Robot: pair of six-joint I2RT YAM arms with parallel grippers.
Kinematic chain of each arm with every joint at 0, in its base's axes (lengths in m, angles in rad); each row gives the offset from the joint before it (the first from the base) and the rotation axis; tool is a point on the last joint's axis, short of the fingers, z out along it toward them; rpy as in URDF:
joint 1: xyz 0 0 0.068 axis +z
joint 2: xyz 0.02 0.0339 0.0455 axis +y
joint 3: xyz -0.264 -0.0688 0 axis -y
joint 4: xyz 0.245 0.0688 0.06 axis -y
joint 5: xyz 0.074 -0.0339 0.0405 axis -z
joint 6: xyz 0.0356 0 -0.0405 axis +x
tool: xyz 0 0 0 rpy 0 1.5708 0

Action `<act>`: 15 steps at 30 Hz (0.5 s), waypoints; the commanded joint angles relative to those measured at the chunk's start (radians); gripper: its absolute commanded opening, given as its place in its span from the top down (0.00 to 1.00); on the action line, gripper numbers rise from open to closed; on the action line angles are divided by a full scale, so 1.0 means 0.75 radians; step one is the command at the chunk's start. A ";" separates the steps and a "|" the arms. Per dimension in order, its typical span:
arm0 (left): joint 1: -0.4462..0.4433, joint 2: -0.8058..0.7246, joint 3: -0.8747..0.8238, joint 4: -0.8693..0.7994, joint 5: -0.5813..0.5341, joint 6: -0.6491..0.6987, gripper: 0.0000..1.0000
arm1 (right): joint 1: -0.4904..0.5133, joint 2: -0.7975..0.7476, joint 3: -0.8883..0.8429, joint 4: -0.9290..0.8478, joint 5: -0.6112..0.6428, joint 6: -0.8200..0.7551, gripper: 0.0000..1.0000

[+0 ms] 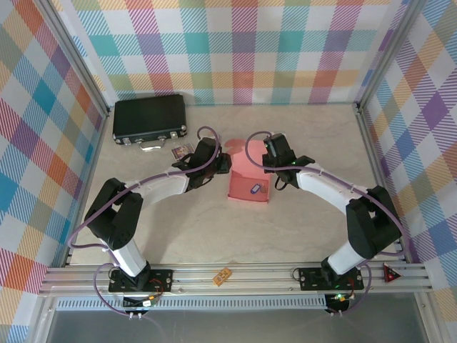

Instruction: Fold the paper box

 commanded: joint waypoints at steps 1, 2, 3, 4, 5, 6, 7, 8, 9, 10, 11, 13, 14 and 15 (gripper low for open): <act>-0.014 -0.009 0.036 -0.033 -0.019 0.031 0.73 | 0.009 -0.039 -0.005 -0.016 0.006 -0.022 0.87; -0.014 -0.009 0.034 -0.026 -0.017 0.034 0.73 | 0.008 -0.037 -0.006 -0.016 0.004 -0.026 0.86; -0.013 -0.009 0.033 -0.020 -0.017 0.040 0.73 | 0.008 -0.037 -0.005 -0.017 0.002 -0.031 0.86; -0.013 -0.009 0.035 -0.017 -0.020 0.048 0.72 | 0.008 -0.035 -0.003 -0.017 0.003 -0.036 0.86; -0.012 -0.009 0.037 -0.018 -0.029 0.054 0.69 | 0.008 -0.035 0.000 -0.020 0.004 -0.043 0.86; -0.012 -0.011 0.039 -0.021 -0.036 0.061 0.66 | 0.008 -0.035 0.003 -0.024 0.004 -0.046 0.86; -0.009 -0.014 0.043 -0.023 -0.039 0.072 0.62 | 0.008 -0.035 0.005 -0.026 0.003 -0.052 0.86; -0.009 -0.017 0.050 -0.034 -0.041 0.085 0.58 | 0.010 -0.034 0.008 -0.029 0.006 -0.057 0.85; -0.007 -0.021 0.059 -0.048 -0.041 0.097 0.55 | 0.008 -0.036 0.011 -0.030 0.006 -0.064 0.85; -0.003 -0.023 0.072 -0.066 -0.037 0.111 0.54 | 0.008 -0.037 0.015 -0.033 0.005 -0.070 0.85; 0.007 -0.026 0.087 -0.087 -0.023 0.130 0.53 | 0.008 -0.037 0.020 -0.037 0.005 -0.078 0.85; 0.022 -0.024 0.119 -0.137 -0.007 0.165 0.50 | 0.008 -0.037 0.028 -0.044 0.003 -0.097 0.83; 0.035 -0.023 0.136 -0.158 0.015 0.188 0.48 | 0.006 -0.039 0.033 -0.050 0.001 -0.108 0.82; 0.046 -0.021 0.147 -0.176 0.038 0.213 0.47 | 0.006 -0.040 0.039 -0.057 -0.005 -0.117 0.82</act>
